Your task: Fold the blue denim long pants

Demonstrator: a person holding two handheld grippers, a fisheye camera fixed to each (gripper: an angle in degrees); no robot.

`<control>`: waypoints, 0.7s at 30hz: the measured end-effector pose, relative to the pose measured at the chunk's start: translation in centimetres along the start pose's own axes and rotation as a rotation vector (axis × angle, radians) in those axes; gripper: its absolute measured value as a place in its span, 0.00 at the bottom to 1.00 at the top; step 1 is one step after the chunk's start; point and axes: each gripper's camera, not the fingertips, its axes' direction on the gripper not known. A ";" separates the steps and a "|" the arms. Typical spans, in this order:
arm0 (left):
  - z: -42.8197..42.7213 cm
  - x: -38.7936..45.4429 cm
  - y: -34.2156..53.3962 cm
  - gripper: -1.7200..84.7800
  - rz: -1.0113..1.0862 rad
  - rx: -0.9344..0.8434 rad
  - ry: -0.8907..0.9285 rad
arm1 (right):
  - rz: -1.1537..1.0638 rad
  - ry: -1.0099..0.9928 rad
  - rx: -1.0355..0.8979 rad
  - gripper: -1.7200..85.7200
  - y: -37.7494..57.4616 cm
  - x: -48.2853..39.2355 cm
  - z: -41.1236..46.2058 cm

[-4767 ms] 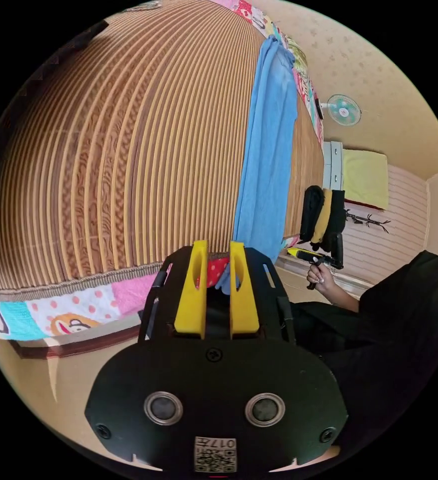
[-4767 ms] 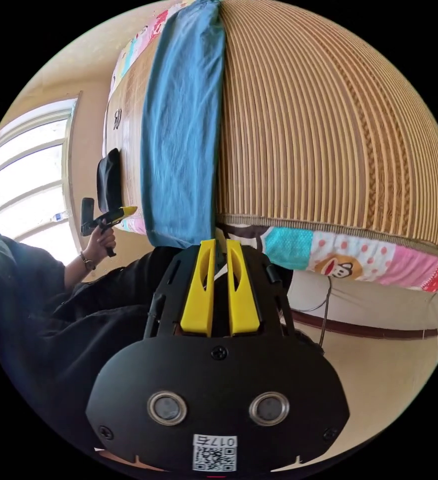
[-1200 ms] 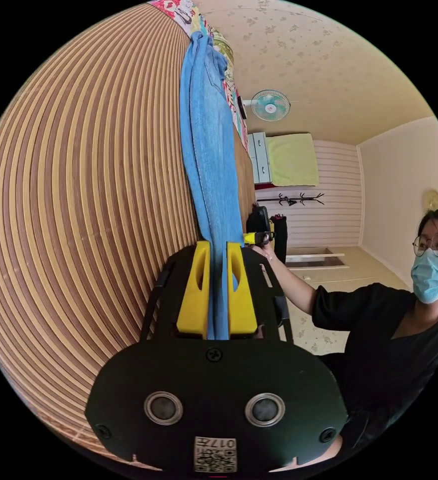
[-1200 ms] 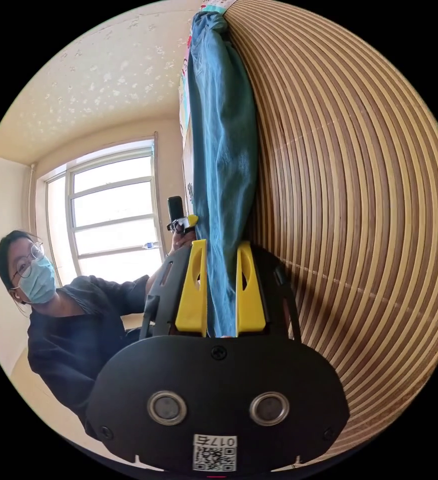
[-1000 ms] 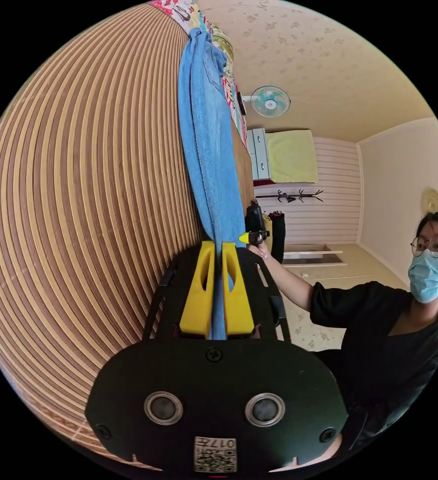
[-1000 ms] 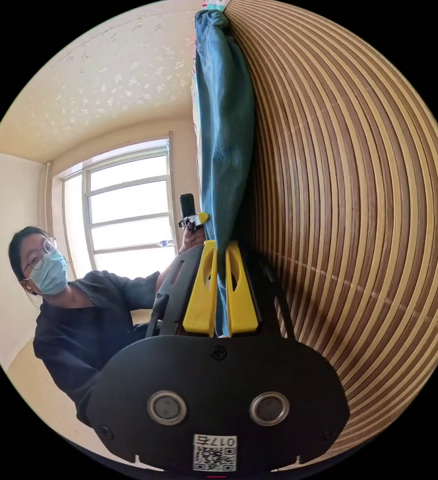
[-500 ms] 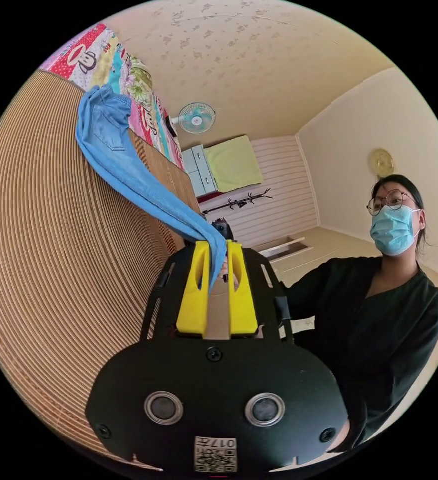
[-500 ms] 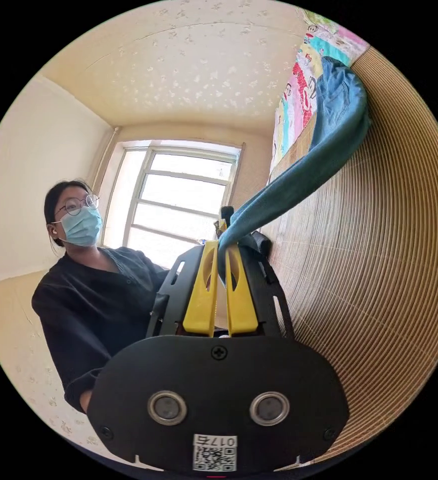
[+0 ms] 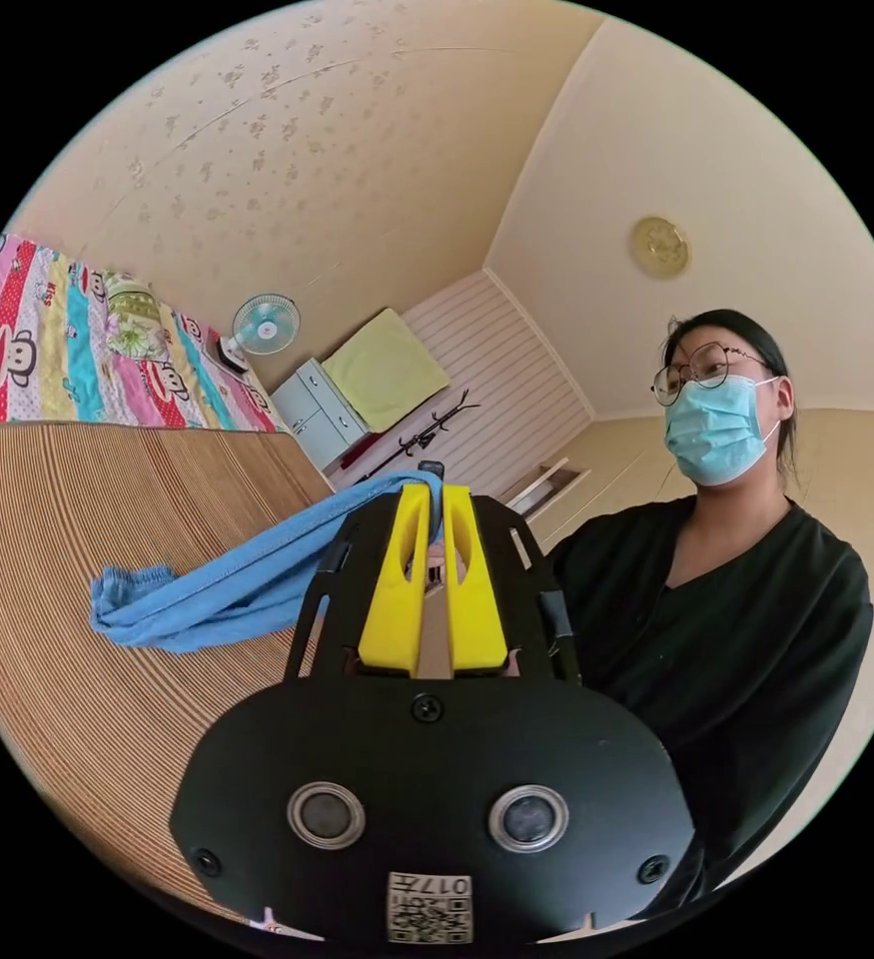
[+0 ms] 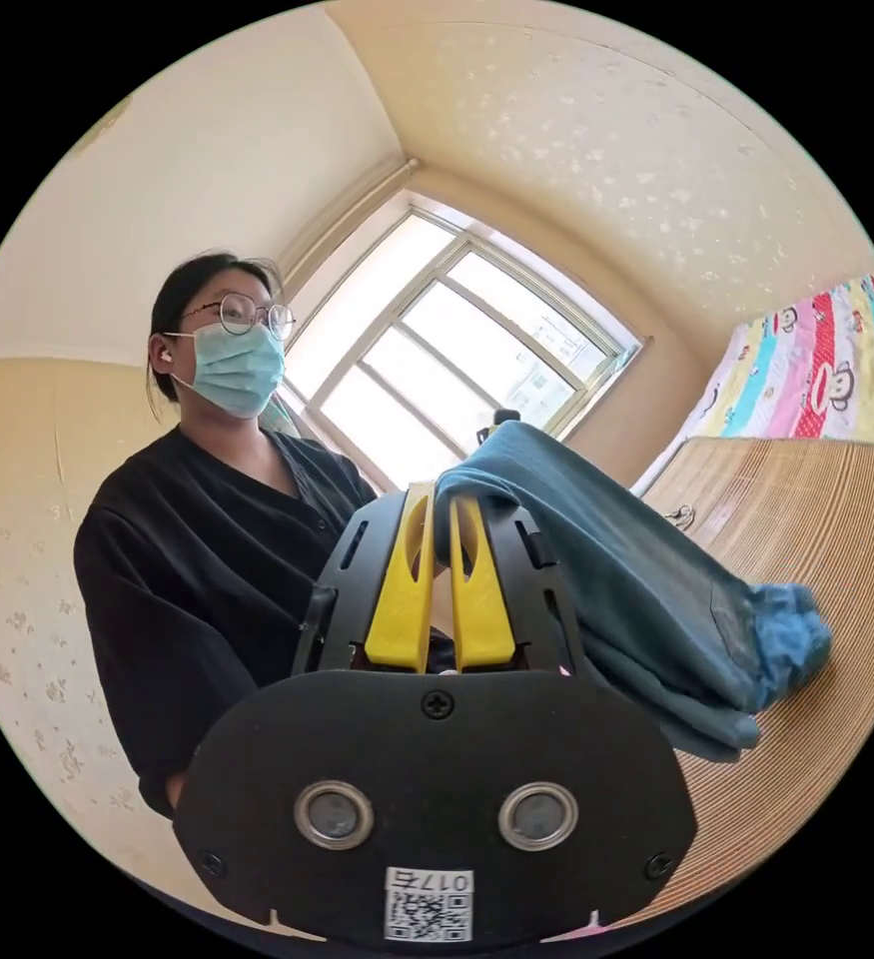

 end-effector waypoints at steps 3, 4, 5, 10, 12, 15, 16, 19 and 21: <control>1.0 3.8 -2.2 0.02 0.036 0.021 0.000 | -0.080 0.045 -0.015 0.03 -3.7 -4.9 0.6; 1.3 4.7 -3.0 0.02 0.040 0.031 -0.020 | -0.083 0.059 -0.022 0.03 -4.4 -5.5 0.7; 1.4 5.0 -3.4 0.02 0.049 0.035 -0.029 | -0.088 0.093 -0.026 0.03 -5.7 -6.4 0.8; 1.9 1.4 -6.5 0.01 -0.028 0.020 -0.160 | 0.039 0.257 -0.042 0.03 -9.0 -4.1 0.9; 2.0 -2.0 -7.1 0.01 -0.100 0.005 -0.192 | 0.115 0.386 -0.062 0.03 -9.6 -0.7 1.3; 1.8 -8.5 -7.4 0.02 -0.225 -0.003 -0.230 | 0.219 0.543 -0.104 0.03 -9.7 4.9 2.0; 1.7 -11.1 -7.4 0.02 -0.271 -0.015 -0.251 | 0.244 0.567 -0.113 0.03 -9.6 6.2 2.2; 1.4 -17.0 -6.9 0.02 -0.347 -0.074 -0.301 | 0.365 0.634 -0.134 0.03 -8.6 12.0 3.0; 1.3 -19.7 -5.9 0.02 -0.364 -0.118 -0.342 | 0.431 0.695 -0.159 0.03 -6.8 15.4 4.1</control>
